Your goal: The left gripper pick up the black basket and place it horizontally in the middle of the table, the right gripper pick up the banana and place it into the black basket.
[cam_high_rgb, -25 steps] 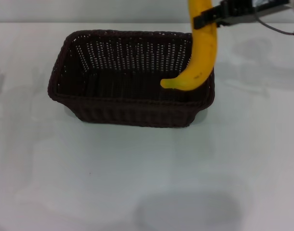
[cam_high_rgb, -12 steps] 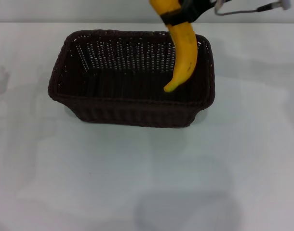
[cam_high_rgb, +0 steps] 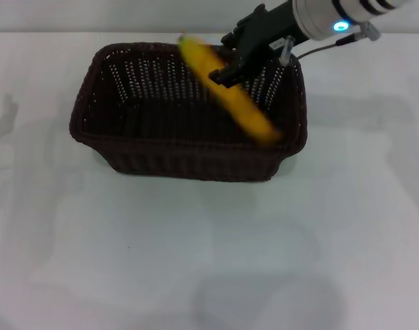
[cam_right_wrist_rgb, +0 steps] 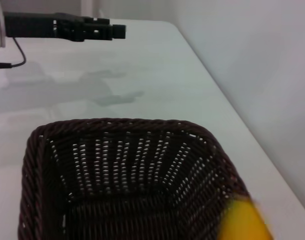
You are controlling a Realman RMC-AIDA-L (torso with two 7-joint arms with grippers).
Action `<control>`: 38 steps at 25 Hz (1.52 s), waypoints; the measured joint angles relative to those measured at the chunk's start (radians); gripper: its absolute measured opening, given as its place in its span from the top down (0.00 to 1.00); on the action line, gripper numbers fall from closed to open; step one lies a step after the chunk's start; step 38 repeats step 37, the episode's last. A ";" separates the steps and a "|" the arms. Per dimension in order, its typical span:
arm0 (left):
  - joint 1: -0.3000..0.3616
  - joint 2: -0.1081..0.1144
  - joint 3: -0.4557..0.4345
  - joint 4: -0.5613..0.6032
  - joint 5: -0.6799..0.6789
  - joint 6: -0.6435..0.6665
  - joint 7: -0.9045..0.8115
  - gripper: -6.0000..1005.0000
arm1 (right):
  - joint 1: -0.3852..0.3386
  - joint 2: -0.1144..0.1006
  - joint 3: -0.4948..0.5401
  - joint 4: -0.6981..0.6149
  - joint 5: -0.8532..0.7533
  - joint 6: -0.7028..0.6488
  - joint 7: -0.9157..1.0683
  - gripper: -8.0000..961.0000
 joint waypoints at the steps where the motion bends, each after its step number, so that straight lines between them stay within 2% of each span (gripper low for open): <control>1: -0.001 0.000 0.000 -0.001 0.000 0.001 0.000 0.25 | -0.005 0.002 -0.004 0.000 0.003 -0.006 0.001 0.34; 6: -0.004 -0.001 0.001 -0.010 0.001 0.005 0.005 0.25 | -0.073 -0.005 0.022 -0.042 0.103 -0.021 -0.001 0.23; 8: -0.004 -0.002 0.000 -0.017 0.001 0.004 0.006 0.25 | -0.146 -0.006 0.084 -0.094 0.178 -0.027 -0.010 0.19; 9: -0.004 -0.002 -0.001 -0.018 0.001 0.003 0.006 0.25 | -0.218 -0.005 0.154 -0.122 0.271 -0.028 -0.050 0.17; 10: -0.004 -0.003 -0.002 -0.021 0.001 0.002 0.006 0.25 | -0.218 -0.005 0.154 -0.122 0.271 -0.028 -0.050 0.15; 12: -0.003 -0.003 -0.003 -0.027 0.000 -0.001 0.006 0.25 | -0.294 -0.005 0.237 -0.112 0.448 -0.028 -0.148 0.11; 14: 0.002 -0.004 -0.003 -0.035 0.000 -0.003 0.010 0.25 | -0.359 -0.007 0.301 -0.067 0.652 -0.025 -0.260 0.10; 15: 0.005 -0.005 -0.004 -0.041 -0.001 -0.003 0.022 0.25 | -0.401 -0.009 0.343 -0.014 0.794 -0.020 -0.340 0.10; 17: 0.007 -0.007 -0.005 -0.059 -0.009 -0.003 0.072 0.25 | -0.449 -0.012 0.407 0.083 0.963 -0.006 -0.452 0.09; 20: 0.003 -0.009 -0.005 -0.084 -0.038 -0.006 0.149 0.25 | -0.509 -0.012 0.523 0.221 1.114 0.041 -0.615 0.09; 23: 0.000 -0.009 -0.003 -0.099 -0.051 -0.037 0.190 0.25 | -0.545 -0.008 0.637 0.347 1.165 0.084 -0.820 0.09; 25: 0.003 -0.009 0.000 -0.102 -0.051 -0.062 0.200 0.25 | -0.563 -0.003 0.689 0.449 1.215 0.100 -1.058 0.09; 28: 0.003 -0.009 0.001 -0.103 -0.051 -0.079 0.209 0.25 | -0.562 0.001 0.704 0.633 1.362 0.111 -1.457 0.09; 31: 0.001 -0.009 0.003 -0.105 -0.045 -0.101 0.213 0.24 | -0.551 -0.001 0.706 0.746 1.436 0.101 -1.688 0.09; 38: 0.006 -0.009 0.004 -0.119 -0.040 -0.138 0.229 0.24 | -0.555 -0.001 0.708 0.763 1.444 0.096 -1.697 0.09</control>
